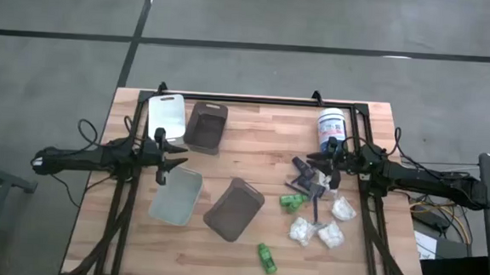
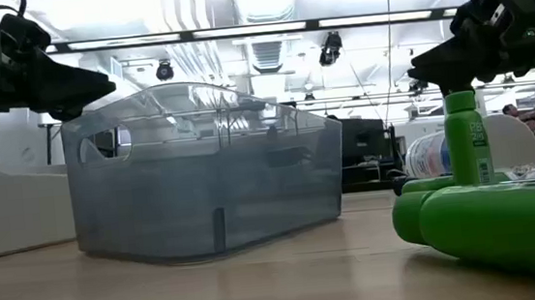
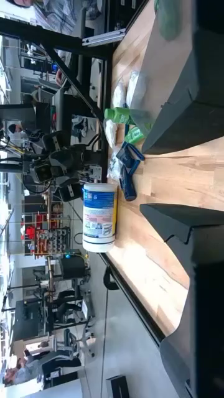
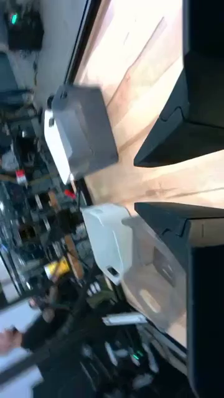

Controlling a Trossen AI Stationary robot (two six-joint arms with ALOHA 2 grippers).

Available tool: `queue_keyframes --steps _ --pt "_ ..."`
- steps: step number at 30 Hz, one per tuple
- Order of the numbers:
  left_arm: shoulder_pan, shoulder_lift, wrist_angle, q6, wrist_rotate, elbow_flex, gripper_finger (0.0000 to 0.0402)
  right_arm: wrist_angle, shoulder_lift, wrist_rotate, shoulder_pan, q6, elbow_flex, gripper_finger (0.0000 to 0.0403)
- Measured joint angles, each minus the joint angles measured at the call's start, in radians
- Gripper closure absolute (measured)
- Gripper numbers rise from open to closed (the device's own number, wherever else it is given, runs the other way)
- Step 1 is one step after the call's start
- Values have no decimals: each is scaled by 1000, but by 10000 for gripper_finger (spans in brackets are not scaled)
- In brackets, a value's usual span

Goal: Pick & Place Travel size toiletries

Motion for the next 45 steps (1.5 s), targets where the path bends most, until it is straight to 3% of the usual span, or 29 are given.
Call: queue_keyframes --steps 6,15,21,34,45 --pt "0 0 0 0 0 0 257 -42 1 1 0 26 24 290" --pt "0 0 0 0 0 0 257 -490 1 41 0 -78 271 257" --pt "0 0 0 0 0 0 257 -656 1 46 0 -72 398 238" --pt "0 0 0 0 0 0 257 -714 18 45 1 6 444 259" --pt "0 0 0 0 0 0 257 -732 267 33 18 -17 478 267"
